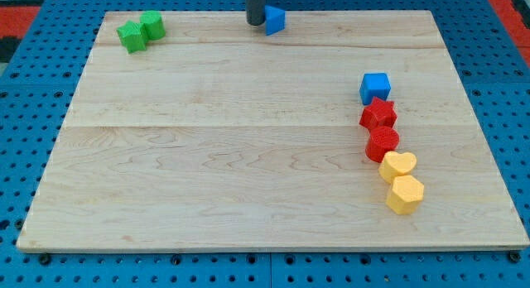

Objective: Push the blue triangle towards the blue cube

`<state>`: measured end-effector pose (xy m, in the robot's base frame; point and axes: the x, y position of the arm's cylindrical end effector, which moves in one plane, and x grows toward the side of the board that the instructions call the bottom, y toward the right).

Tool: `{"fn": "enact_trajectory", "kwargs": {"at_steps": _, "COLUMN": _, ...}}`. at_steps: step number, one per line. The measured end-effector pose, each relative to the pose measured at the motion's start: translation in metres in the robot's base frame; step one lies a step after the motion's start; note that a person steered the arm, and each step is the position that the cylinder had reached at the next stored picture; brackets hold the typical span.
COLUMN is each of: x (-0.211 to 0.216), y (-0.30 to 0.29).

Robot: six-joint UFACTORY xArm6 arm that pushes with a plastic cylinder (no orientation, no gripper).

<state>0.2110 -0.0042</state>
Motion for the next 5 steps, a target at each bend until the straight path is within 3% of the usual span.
{"fn": "enact_trajectory", "kwargs": {"at_steps": 2, "x": -0.014, "y": 0.003}}
{"fn": "enact_trajectory", "kwargs": {"at_steps": 4, "x": 0.054, "y": 0.060}}
{"fn": "enact_trajectory", "kwargs": {"at_steps": 5, "x": 0.069, "y": 0.062}}
